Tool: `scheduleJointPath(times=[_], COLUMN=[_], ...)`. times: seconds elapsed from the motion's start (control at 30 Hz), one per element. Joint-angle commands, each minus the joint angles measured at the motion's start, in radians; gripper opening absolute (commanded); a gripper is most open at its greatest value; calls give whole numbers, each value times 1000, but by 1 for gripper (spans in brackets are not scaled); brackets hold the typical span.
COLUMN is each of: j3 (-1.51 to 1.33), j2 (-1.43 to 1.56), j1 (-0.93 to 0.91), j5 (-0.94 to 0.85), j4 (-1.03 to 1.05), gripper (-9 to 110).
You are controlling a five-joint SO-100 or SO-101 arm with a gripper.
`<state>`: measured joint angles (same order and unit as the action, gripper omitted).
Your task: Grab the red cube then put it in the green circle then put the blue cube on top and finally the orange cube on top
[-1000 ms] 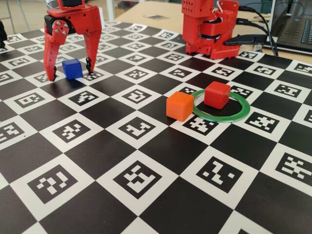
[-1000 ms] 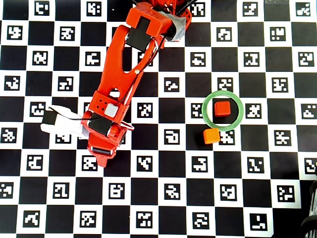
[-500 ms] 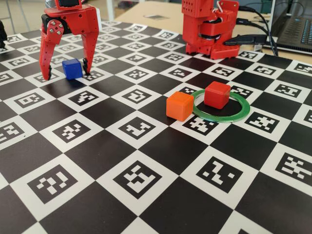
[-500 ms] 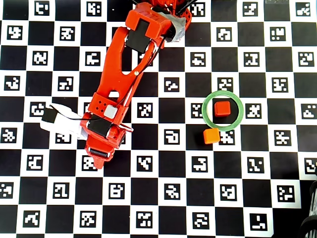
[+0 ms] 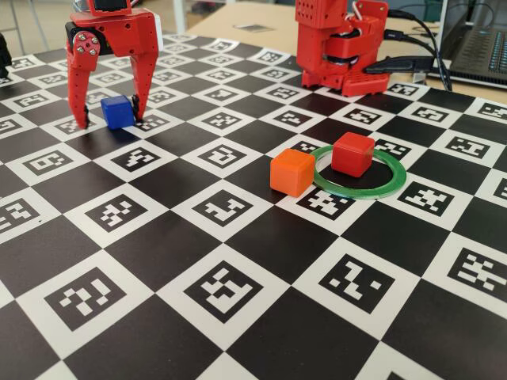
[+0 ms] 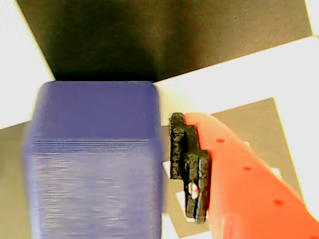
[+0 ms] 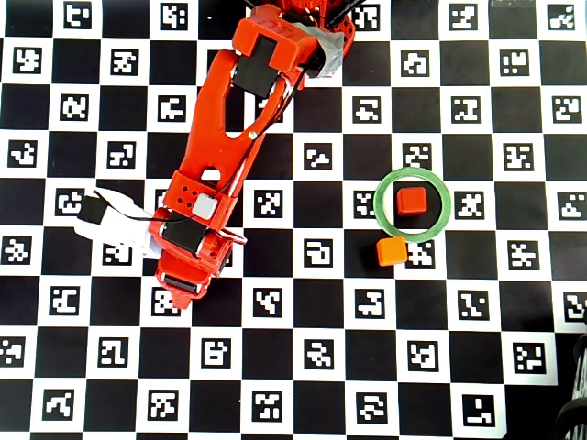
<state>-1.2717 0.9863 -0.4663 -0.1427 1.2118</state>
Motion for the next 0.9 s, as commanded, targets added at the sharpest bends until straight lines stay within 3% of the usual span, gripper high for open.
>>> scheduleJointPath(times=[0.0,0.3,0.57,0.87], j3=[89,127,284,298], j2=[35,67,222,387], j1=[-6,-29,-44,109], j5=[5,21,25,143], j4=[17,81,322,549], gripper=[14,10,8,8])
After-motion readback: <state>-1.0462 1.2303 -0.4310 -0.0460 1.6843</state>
